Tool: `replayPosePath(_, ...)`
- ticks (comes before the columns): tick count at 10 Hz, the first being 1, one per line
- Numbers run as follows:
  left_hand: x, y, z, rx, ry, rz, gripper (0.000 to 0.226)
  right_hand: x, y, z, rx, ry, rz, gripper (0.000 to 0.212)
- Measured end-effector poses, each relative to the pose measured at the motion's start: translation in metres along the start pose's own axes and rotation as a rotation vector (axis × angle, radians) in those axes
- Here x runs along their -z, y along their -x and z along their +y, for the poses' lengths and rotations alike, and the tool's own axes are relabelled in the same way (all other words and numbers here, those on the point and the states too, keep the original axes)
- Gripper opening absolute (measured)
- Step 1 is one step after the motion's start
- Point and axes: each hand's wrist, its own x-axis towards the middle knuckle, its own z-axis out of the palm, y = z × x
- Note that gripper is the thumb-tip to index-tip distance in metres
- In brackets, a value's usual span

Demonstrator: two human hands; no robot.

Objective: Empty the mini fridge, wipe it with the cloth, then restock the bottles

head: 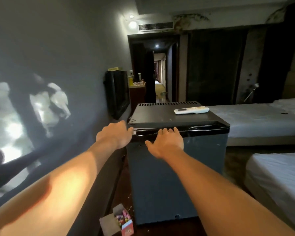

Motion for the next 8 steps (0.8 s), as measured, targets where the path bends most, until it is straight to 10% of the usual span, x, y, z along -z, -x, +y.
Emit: replayPosePath(8, 0.01, -0.017, -0.011, -0.052, -0.002, -0.013, 0.031, 0.018, -0.036, 0.024, 0.163, -0.191, -0.329, 0.073)
